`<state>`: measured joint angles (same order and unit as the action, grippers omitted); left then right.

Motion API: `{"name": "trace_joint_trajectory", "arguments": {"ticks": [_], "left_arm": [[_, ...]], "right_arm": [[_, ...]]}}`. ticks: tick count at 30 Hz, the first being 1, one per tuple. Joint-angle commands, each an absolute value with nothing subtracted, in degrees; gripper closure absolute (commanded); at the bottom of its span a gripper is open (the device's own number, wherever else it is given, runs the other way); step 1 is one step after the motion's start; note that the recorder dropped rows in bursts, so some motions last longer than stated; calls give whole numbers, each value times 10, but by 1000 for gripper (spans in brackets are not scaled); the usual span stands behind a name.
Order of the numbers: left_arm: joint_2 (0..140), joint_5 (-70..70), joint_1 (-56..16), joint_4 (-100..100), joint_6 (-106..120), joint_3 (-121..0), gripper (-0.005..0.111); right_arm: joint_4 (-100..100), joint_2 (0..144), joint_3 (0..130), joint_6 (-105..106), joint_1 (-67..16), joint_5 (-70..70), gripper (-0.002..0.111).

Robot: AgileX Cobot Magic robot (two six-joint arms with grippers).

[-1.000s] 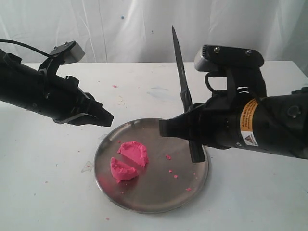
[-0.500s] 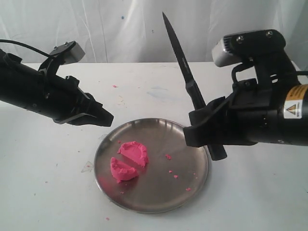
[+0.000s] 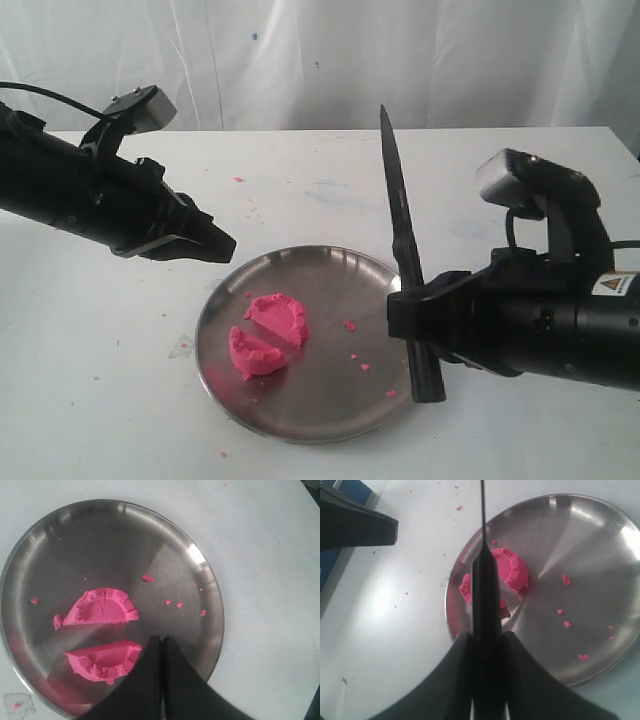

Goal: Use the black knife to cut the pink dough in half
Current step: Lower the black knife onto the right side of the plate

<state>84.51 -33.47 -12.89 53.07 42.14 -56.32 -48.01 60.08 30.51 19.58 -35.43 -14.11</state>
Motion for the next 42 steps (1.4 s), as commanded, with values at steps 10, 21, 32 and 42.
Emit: {"name": "trace_joint_trajectory", "arguments": {"ticks": [10,21,32,42], "left_arm": [[840,-342,-133,539,422,-560,107],[840,-342,-133,539,422,-560,107],[840,-342,-133,539,422,-560,107],[840,-342,-133,539,422,-560,107]], "right_arm": [[-597,643,292,237,-353,-113,108],[-957,780,292,576,-353,-175,108],[-957,835,309,582,-353,-171,108],[-814,835,309,437,-323,-149,108]]}}
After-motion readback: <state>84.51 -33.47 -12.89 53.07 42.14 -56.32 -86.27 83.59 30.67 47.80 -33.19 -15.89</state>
